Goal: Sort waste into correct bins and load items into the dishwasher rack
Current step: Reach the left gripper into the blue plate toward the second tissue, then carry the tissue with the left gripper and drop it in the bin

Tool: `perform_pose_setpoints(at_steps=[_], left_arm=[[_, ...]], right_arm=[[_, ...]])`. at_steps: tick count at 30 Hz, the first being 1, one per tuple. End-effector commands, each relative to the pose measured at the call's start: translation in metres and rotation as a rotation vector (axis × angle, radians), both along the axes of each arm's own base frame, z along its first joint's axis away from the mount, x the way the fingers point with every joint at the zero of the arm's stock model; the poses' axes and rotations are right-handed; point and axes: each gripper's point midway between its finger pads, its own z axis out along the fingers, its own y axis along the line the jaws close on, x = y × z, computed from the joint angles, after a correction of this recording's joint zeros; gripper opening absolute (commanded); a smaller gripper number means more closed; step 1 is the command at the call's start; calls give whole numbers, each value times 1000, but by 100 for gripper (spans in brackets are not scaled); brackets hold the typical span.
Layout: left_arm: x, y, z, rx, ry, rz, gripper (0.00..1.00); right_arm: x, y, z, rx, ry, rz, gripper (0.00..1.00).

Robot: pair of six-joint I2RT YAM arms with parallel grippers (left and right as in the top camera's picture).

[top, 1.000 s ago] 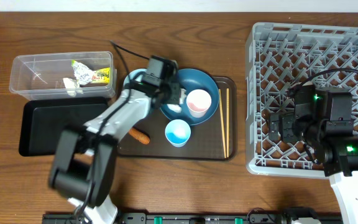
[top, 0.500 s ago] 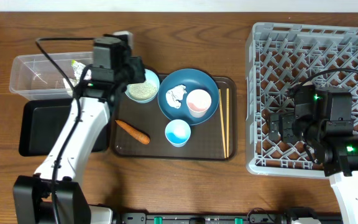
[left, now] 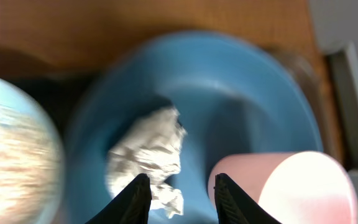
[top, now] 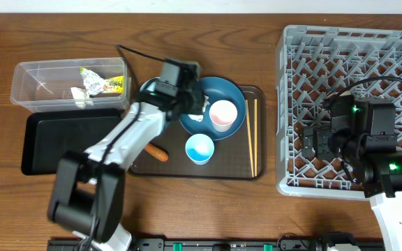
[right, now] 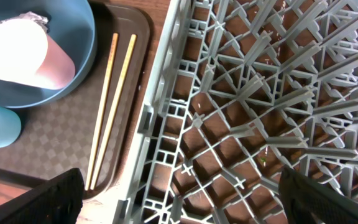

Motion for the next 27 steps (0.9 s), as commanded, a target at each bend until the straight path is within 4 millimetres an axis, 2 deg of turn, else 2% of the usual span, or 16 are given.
perform_pose_setpoints(at_steps=[1, 4, 10, 16, 18, 21, 22, 25, 27], left_arm=[[3, -2, -17, 52, 19, 4, 37], [4, 6, -30, 106, 30, 29, 43], [4, 16, -50, 169, 57, 55, 44], [-6, 20, -75, 201, 129, 50, 44], [-6, 20, -75, 202, 129, 50, 33], [-2, 19, -70, 192, 109, 52, 9], [-1, 18, -67, 189, 101, 53, 6], [5, 16, -52, 171, 62, 56, 6], [11, 14, -35, 154, 24, 60, 6]], right_arm=[[3, -1, 6, 7, -13, -15, 99], [2, -1, 6, 7, -12, -15, 99], [1, -1, 5, 6, -2, -15, 99], [1, -1, 5, 6, -2, -15, 99], [1, -1, 5, 6, -3, -15, 99], [1, -1, 5, 6, -3, -15, 99], [1, -1, 5, 6, -3, -15, 99], [0, -1, 5, 6, -2, -15, 99], [0, -1, 5, 6, -2, -15, 99]])
